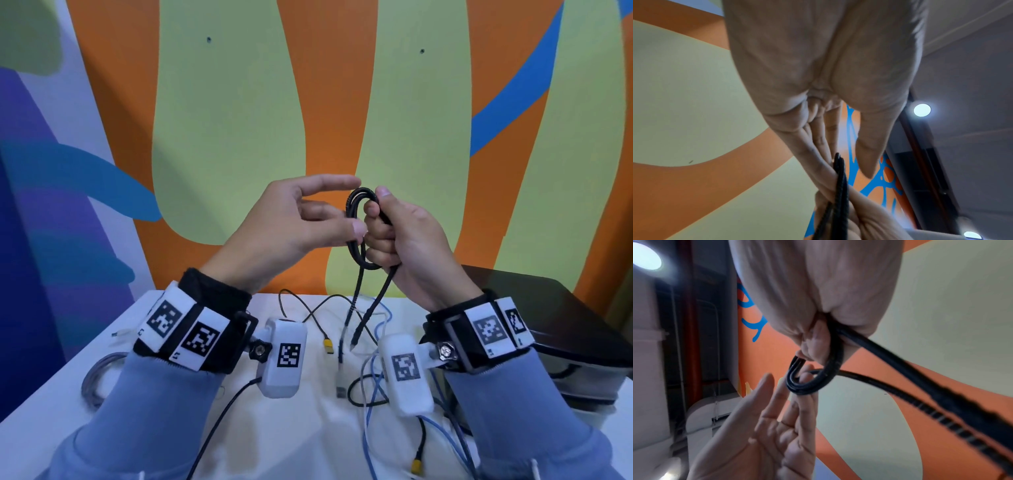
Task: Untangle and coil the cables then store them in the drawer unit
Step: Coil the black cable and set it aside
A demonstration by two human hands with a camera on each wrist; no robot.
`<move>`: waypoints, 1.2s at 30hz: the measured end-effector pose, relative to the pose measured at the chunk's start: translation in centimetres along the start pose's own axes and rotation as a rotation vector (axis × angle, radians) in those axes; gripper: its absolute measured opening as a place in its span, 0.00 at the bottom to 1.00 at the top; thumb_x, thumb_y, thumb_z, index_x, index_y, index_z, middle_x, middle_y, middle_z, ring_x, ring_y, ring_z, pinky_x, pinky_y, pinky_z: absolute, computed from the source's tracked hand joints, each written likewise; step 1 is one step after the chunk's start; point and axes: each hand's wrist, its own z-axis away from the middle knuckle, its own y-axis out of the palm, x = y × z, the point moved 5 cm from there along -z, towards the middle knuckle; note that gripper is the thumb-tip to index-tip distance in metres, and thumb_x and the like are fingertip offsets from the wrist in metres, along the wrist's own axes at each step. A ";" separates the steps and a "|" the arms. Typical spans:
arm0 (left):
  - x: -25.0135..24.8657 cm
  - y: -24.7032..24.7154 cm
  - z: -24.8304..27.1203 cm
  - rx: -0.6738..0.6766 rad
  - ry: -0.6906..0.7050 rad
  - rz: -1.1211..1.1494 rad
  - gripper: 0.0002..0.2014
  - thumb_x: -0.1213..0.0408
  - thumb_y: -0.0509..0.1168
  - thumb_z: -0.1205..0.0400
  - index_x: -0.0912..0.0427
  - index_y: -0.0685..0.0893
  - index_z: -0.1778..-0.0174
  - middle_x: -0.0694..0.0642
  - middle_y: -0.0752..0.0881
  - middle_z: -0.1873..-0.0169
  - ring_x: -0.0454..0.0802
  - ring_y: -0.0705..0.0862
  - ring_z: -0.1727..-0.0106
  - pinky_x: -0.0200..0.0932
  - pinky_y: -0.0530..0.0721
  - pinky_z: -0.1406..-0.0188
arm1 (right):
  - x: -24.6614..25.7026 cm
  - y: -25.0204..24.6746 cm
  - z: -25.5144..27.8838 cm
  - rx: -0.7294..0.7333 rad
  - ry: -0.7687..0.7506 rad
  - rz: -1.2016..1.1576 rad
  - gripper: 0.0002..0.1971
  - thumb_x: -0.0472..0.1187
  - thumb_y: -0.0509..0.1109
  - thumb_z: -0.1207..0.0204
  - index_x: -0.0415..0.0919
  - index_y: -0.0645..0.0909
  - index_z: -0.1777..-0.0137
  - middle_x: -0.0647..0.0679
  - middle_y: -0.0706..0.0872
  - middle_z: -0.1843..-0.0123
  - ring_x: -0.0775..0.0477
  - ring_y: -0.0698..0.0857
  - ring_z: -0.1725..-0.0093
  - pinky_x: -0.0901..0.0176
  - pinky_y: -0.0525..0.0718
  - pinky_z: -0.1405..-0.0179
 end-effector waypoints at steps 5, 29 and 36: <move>0.2 1.9 0.0 -0.116 0.078 -0.089 0.26 0.85 0.73 0.26 0.57 0.88 0.35 0.69 0.93 0.57 0.51 0.87 0.61 0.50 0.92 0.48 | -0.3 0.4 0.1 -0.032 -0.049 0.142 0.21 0.50 0.56 0.06 0.46 0.72 0.62 0.50 0.63 0.70 0.54 0.56 0.75 0.67 0.58 0.80; 0.4 0.6 0.1 -0.073 -0.069 0.277 0.09 0.77 0.66 0.11 0.68 0.92 0.43 0.63 0.93 0.55 0.50 0.91 0.57 0.37 0.91 0.52 | 1.1 -3.5 -0.7 -0.186 -0.070 0.170 0.21 0.53 0.58 0.06 0.45 0.73 0.62 0.54 0.58 0.71 0.53 0.55 0.75 0.62 0.57 0.78; 1.4 -0.4 0.1 -0.031 -0.180 0.354 0.09 0.77 0.66 0.12 0.69 0.91 0.42 0.64 0.94 0.55 0.48 0.89 0.61 0.34 0.89 0.57 | 1.2 -3.6 -0.8 -0.152 -0.070 0.239 0.20 0.54 0.61 0.08 0.45 0.72 0.61 0.53 0.58 0.69 0.52 0.56 0.72 0.61 0.56 0.75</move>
